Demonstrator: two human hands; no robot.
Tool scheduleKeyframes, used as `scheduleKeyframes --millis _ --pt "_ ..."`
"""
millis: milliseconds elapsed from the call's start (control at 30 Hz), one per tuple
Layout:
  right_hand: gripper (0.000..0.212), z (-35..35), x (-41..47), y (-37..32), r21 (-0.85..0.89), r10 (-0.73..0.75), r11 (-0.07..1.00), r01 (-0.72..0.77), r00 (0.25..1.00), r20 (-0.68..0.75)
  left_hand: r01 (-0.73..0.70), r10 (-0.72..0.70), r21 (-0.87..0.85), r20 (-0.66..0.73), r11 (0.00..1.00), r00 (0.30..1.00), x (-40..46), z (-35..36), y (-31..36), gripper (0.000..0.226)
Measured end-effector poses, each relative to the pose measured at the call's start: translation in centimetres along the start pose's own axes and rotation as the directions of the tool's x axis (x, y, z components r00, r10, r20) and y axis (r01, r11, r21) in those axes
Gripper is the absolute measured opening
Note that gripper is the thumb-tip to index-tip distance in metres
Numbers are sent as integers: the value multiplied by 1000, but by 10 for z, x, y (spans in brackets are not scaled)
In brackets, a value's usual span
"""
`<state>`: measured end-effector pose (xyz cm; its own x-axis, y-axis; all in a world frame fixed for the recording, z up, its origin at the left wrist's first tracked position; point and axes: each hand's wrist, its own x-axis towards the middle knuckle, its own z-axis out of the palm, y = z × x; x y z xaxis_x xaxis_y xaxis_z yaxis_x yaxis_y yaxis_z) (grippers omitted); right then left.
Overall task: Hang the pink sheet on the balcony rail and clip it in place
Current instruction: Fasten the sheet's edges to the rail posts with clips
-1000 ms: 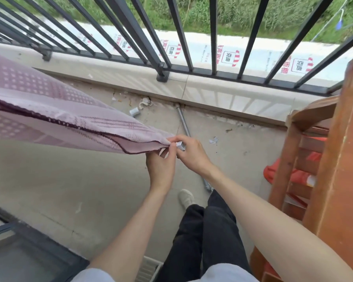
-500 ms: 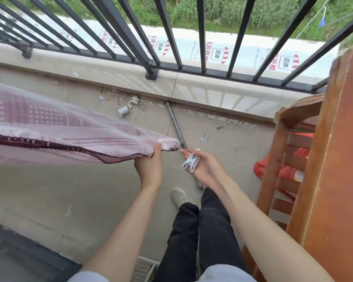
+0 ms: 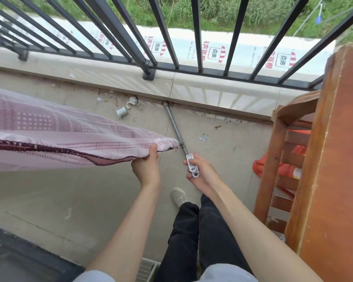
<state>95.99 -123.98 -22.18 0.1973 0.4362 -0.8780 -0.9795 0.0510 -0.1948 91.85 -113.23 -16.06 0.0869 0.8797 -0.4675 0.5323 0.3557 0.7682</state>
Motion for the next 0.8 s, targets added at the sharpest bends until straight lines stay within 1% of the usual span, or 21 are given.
scheduleKeyframes --millis 67,133,200,267,333,367,433,500,600,667,800 --pt "19 2 -3 0 -16 1 1000 0 998 64 -13 13 26 5 1000 1000 1 -1 -2 10" --pt "12 3 -5 2 -30 -1 1000 3 995 95 -19 18 25 15 1000 1000 3 -2 -2 12" --pt "13 4 -6 5 29 9 1000 -11 996 83 -26 26 22 29 999 999 5 -4 -2 16" --pt "16 4 -7 7 62 34 997 -39 996 78 -34 33 10 54 999 998 5 -6 -3 14" --pt "19 6 -8 9 -21 75 997 -74 994 74 -38 38 11 73 999 997 5 -7 -4 7" --pt "18 7 -8 11 -64 98 994 -94 992 76 -38 37 18 80 999 996 5 -7 -5 8" --pt "13 10 -8 12 -109 138 986 -129 986 89 -28 25 35 93 999 995 6 -7 -6 16" --pt "7 12 -9 12 -107 156 984 -144 982 111 -15 11 36 103 999 995 6 -8 -6 23" --pt "6 11 -10 11 -63 135 990 -127 977 166 18 -18 1 105 1000 994 4 -7 -5 23" --pt "15 11 -10 10 -52 130 991 -123 973 191 12 -13 10 104 1000 995 4 -8 -5 24" --pt "32 8 -7 13 -125 203 975 -186 969 139 -20 14 60 101 998 995 7 -8 -7 26"
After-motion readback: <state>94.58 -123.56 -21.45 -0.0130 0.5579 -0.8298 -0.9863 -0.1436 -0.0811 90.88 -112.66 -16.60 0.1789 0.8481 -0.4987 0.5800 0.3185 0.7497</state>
